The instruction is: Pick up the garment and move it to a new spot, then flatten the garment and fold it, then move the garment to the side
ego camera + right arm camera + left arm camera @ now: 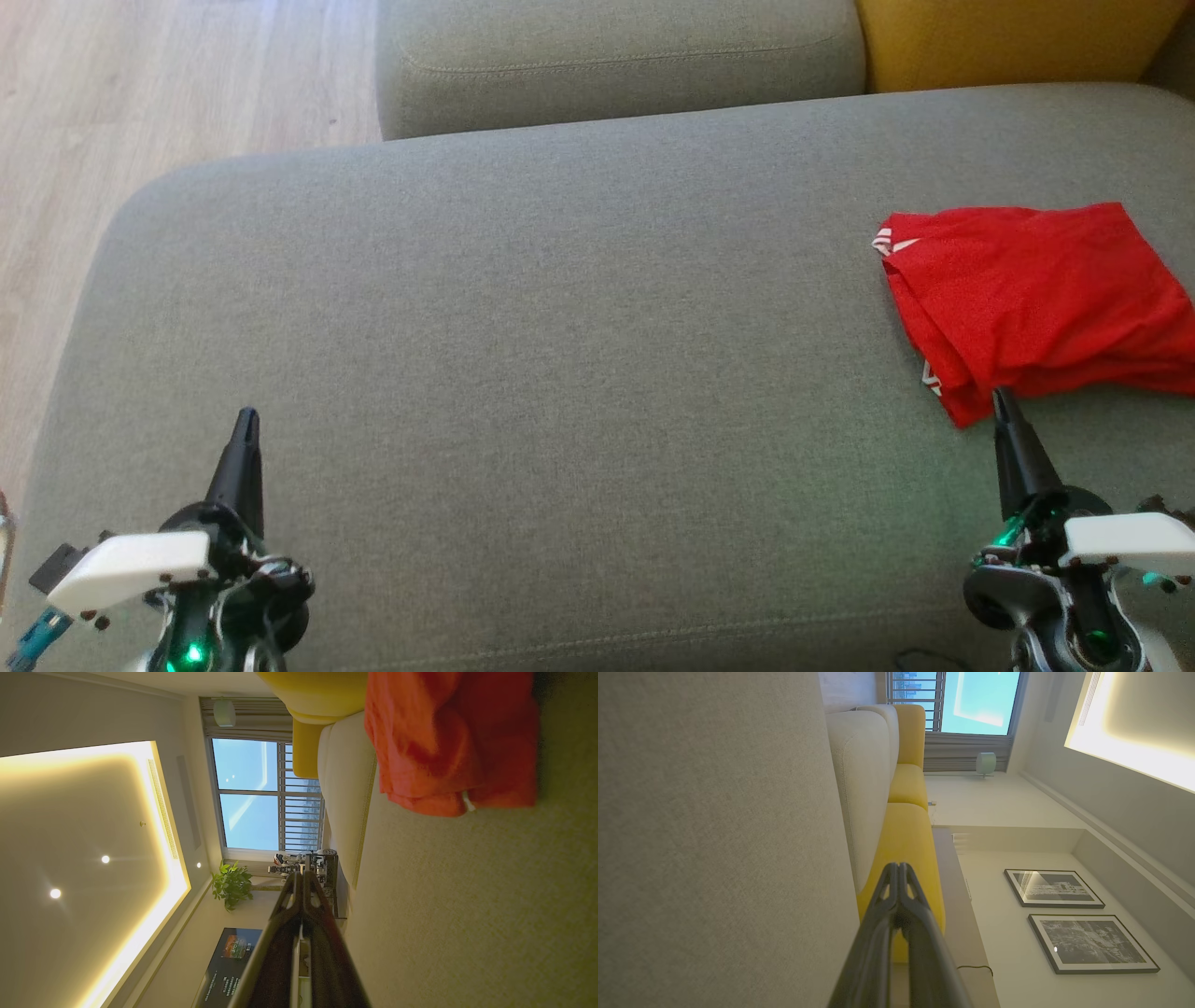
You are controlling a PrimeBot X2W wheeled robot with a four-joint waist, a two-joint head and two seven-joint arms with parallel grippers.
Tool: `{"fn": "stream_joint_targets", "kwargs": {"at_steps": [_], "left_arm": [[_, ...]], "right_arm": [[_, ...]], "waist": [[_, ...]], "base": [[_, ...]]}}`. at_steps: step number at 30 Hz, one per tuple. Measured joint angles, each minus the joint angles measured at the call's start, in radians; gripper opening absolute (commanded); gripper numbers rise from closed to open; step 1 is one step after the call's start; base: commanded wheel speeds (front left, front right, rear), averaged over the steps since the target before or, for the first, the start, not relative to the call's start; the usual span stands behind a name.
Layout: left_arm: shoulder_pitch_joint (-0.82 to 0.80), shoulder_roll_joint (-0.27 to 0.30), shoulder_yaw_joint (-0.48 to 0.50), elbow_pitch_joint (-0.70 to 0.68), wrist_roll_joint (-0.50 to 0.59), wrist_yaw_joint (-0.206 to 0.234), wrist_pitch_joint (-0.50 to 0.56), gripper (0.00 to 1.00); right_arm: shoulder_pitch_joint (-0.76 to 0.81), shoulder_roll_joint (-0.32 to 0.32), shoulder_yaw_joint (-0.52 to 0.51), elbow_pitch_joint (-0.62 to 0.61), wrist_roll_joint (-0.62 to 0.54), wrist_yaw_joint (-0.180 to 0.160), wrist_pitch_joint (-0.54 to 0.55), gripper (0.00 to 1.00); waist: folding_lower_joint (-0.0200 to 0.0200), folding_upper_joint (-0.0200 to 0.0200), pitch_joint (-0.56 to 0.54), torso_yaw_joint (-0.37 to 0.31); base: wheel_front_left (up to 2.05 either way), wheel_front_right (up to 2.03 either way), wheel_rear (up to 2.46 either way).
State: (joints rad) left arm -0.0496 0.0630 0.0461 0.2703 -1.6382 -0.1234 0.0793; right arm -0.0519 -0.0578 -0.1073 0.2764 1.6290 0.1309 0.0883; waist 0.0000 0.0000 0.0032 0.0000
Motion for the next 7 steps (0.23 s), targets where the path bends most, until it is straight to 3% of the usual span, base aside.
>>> {"fn": "stream_joint_targets", "kwargs": {"at_steps": [7], "left_arm": [[0.0,-0.001,0.002,0.0,0.0,0.0,0.007,0.0]], "right_arm": [[0.0,0.0,-0.002,0.0,0.0,0.0,0.0,0.0]], "waist": [[0.0,0.0,0.0,0.0]], "base": [[0.0,0.0,0.0]]}}
